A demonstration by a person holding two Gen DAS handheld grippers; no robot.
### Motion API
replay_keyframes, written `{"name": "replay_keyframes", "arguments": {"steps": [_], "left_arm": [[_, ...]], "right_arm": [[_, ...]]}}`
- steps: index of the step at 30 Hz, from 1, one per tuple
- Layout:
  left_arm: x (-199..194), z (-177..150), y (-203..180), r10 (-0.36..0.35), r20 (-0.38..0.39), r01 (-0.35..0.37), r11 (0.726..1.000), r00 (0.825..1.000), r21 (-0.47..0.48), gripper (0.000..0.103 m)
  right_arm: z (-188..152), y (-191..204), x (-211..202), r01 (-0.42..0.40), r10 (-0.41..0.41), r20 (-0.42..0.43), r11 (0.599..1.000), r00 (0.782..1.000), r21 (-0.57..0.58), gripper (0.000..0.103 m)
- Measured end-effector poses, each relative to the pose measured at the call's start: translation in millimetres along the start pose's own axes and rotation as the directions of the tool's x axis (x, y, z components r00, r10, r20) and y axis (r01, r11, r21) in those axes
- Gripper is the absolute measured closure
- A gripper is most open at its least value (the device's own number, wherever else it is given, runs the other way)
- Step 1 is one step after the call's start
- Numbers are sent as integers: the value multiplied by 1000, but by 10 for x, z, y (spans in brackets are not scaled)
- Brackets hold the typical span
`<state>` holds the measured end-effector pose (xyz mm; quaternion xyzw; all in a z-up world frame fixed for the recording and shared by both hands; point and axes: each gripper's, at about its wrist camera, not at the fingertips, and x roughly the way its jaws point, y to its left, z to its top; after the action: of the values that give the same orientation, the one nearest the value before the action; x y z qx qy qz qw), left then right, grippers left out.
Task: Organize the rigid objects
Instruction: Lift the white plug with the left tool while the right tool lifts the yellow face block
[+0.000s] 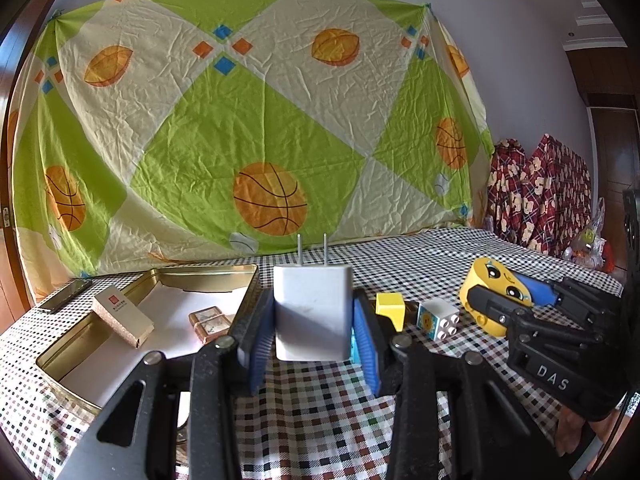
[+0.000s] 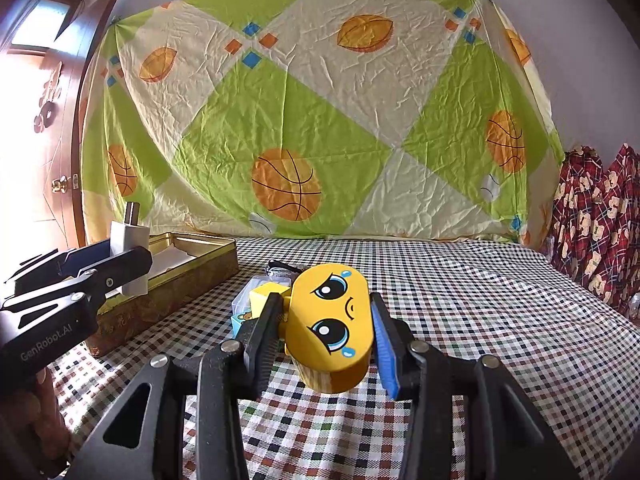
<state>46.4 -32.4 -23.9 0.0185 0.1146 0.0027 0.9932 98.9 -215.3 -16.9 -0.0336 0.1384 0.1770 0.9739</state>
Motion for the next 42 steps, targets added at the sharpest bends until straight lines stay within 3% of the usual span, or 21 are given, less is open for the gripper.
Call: {"name": "replay_keyframes", "arguments": {"steps": [7,42], "left_arm": [[-25,0,11,9,13,-8,1000,1000,-2,66],[-126,-65,477,94,4,-93,992,996,-81,66]], "right_arm": [[7,44,23,27,-27,-8,1000,1000,-12,58],[49,588,172,-78,75,-44,995,996,-68,58]]}}
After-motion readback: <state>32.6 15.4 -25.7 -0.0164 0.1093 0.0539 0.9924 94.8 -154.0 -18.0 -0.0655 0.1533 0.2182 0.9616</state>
